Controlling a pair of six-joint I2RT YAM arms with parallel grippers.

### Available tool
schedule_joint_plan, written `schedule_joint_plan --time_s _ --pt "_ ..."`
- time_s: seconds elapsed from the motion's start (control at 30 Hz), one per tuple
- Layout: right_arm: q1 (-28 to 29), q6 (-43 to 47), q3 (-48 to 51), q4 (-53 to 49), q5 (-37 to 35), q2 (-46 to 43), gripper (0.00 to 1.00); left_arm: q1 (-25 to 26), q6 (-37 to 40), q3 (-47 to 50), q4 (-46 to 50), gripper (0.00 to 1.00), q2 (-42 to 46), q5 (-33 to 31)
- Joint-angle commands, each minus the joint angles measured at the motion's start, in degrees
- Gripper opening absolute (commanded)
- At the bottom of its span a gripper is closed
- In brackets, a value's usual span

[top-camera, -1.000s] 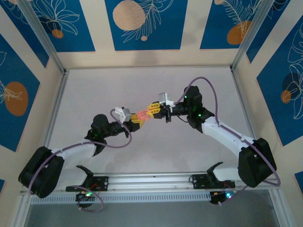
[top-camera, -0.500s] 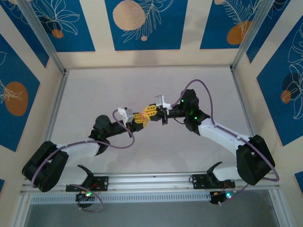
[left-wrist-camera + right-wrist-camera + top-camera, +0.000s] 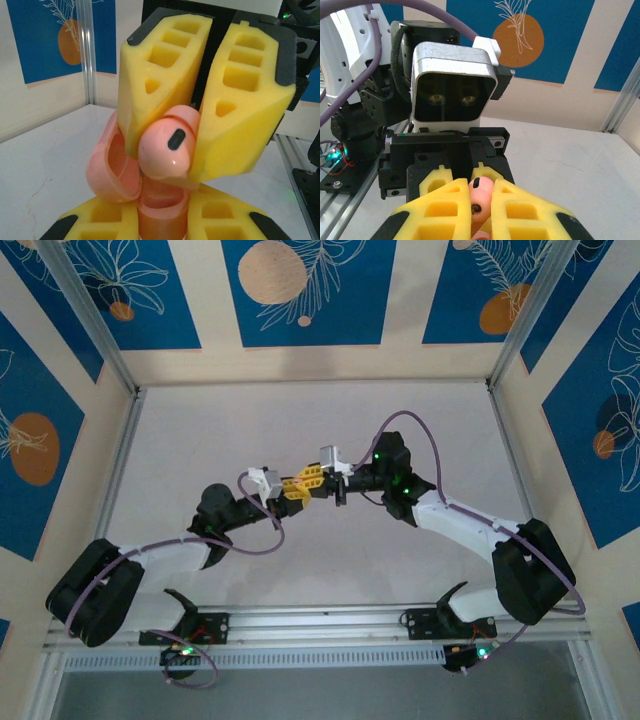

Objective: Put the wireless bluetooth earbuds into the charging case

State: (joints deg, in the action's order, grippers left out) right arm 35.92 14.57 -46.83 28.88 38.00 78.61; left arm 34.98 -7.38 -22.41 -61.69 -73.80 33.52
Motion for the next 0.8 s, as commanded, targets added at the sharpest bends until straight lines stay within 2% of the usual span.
schedule_joint_plan --time_s 0.0,0.5,0.67,0.77 --pt "0.72 3.35 -0.81 -3.61 -3.06 0.96 0.13 0.95 0.61 -1.56 -3.68 0.18 2.01 0.59" --pt "0.99 11.39 -0.20 -14.64 -8.86 0.37 0.15 1.04 1.44 -1.58 -1.90 0.19 5.66 -0.18" --pt "0.44 9.43 0.25 -12.76 -7.44 -0.53 0.14 1.04 3.83 -1.40 1.95 0.19 6.36 -1.68" --pt "-1.23 4.63 0.86 -9.62 -4.51 -1.79 0.13 1.05 7.00 -0.99 6.77 0.19 7.02 -4.66"
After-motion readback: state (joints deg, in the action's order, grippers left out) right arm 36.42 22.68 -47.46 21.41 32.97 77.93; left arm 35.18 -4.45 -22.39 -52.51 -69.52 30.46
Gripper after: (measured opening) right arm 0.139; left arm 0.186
